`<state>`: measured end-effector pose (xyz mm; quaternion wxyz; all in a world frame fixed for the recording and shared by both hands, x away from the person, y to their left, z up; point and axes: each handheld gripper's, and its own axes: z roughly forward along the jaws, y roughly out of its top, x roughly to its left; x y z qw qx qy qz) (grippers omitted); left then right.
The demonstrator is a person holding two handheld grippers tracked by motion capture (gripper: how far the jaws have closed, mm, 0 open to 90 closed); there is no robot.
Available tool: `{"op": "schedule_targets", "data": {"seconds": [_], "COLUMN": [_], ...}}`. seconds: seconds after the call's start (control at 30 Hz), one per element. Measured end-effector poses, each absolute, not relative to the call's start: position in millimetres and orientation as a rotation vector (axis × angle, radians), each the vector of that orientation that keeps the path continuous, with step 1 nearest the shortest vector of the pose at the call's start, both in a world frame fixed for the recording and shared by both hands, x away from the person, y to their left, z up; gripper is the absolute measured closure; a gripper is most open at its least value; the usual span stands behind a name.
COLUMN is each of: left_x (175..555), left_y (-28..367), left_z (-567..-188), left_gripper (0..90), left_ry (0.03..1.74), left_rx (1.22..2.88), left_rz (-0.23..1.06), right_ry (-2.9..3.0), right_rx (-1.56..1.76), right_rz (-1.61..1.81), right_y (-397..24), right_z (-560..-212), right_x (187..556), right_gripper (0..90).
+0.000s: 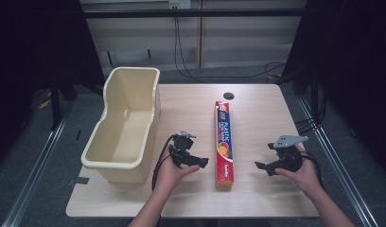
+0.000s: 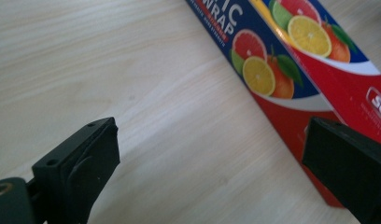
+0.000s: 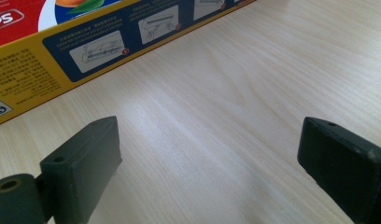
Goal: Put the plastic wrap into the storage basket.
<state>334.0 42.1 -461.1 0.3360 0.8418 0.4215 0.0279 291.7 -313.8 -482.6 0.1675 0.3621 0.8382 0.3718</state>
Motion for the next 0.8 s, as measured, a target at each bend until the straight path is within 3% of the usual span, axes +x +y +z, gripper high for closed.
{"op": "schedule_targets", "data": {"seconds": [0.8], "left_x": [382], "left_y": [-37], "left_z": [-441], "left_gripper": [3.8], "left_ry": [1.108], "left_rx": [2.249], "left_rz": [0.063], "right_ry": [2.363], "right_rx": [1.035], "right_rz": [1.068], "right_y": [-316], "right_z": [-478], "right_x": [291], "right_gripper": [5.8]}}
